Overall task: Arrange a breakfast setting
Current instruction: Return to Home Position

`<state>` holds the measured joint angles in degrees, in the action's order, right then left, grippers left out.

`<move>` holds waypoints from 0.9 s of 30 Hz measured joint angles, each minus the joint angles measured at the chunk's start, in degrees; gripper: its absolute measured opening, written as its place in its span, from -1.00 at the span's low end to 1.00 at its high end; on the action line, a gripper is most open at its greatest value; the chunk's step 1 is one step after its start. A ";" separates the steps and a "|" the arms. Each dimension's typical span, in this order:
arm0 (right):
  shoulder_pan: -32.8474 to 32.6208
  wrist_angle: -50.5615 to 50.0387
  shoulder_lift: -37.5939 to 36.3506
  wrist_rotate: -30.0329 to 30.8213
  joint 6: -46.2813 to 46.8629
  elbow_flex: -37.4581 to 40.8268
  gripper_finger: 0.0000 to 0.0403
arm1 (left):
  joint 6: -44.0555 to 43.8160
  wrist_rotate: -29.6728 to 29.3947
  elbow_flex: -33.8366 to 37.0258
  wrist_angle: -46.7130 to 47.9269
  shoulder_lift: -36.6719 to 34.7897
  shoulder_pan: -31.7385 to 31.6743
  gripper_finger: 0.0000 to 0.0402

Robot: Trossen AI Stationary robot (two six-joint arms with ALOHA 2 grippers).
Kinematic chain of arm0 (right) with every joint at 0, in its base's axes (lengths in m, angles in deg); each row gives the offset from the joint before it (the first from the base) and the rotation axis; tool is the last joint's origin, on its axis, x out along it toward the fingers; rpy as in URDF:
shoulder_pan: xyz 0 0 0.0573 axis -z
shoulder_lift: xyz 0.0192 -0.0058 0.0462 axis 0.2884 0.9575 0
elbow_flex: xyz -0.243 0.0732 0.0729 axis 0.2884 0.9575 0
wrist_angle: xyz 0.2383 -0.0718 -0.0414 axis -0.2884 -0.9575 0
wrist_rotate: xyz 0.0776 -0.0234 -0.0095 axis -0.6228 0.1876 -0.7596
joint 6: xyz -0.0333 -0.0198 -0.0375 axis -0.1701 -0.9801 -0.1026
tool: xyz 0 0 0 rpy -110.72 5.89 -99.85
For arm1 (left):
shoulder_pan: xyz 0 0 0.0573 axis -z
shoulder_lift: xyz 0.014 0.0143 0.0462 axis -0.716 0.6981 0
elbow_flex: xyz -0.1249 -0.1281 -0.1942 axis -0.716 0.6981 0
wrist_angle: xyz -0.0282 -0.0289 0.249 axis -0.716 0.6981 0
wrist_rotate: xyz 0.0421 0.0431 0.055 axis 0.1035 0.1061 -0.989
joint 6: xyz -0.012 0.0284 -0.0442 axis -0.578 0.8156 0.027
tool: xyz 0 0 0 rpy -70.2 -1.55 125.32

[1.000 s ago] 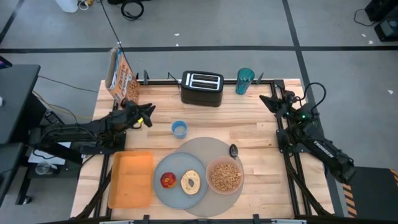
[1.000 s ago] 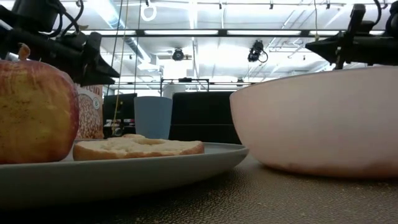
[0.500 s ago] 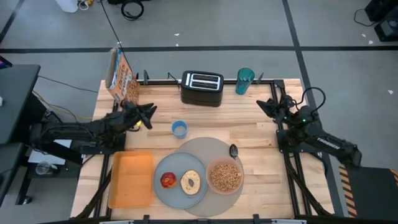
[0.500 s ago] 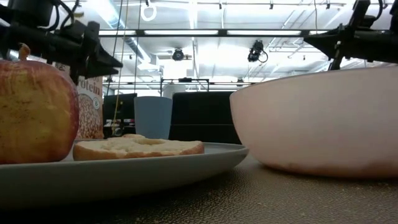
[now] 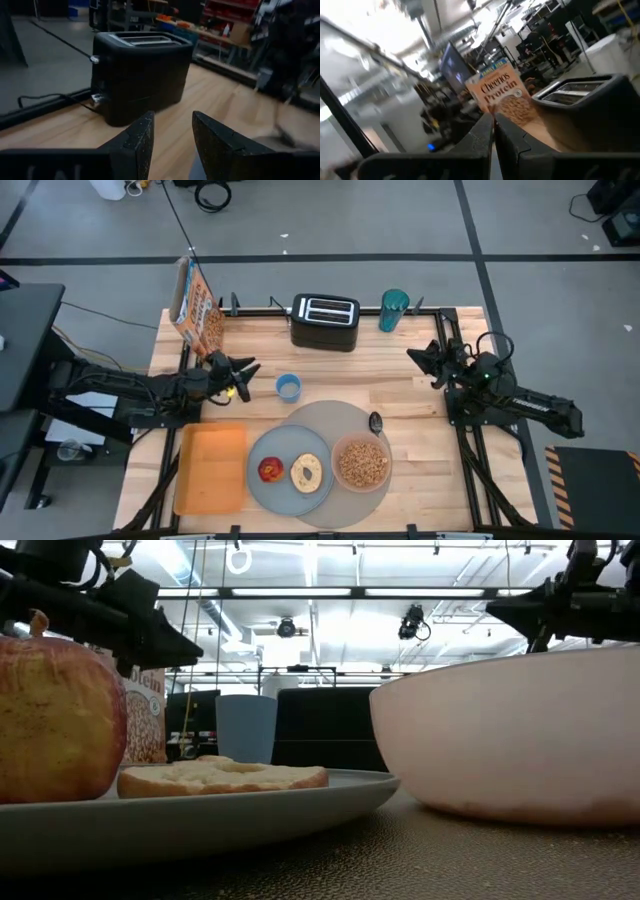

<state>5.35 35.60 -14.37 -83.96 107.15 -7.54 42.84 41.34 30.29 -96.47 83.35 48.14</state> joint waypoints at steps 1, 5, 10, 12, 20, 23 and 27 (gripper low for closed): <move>0.00 -0.83 0.01 -0.36 -2.60 0.00 -0.87 | 1.79 0.00 0.01 0.54 -0.01 0.00 -0.30; 0.01 -2.42 0.14 -0.98 -10.24 0.00 -0.87 | 14.56 0.04 0.01 3.62 0.00 0.00 -0.30; 0.02 -2.11 0.20 -1.05 -10.89 0.00 -0.88 | 21.14 0.80 0.01 3.41 0.00 -0.02 -0.30; 0.02 -2.12 0.20 -1.06 -10.92 0.00 -0.88 | 21.14 0.81 0.01 3.44 0.00 -0.02 -0.30; 0.02 -2.06 0.20 -1.07 -10.91 0.00 -0.88 | 21.14 0.83 0.01 3.43 0.00 -0.02 -0.30; 0.02 -2.06 0.20 -1.07 -10.91 0.00 -0.88 | 21.14 0.85 0.01 3.44 -0.01 -0.02 -0.30; 0.02 -2.06 0.20 -1.09 -10.91 0.00 -0.88 | 21.14 1.00 0.03 5.61 -4.99 0.11 -0.30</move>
<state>5.37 33.53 -14.17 -85.05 96.24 -7.54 63.97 42.34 30.32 -90.87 78.36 48.25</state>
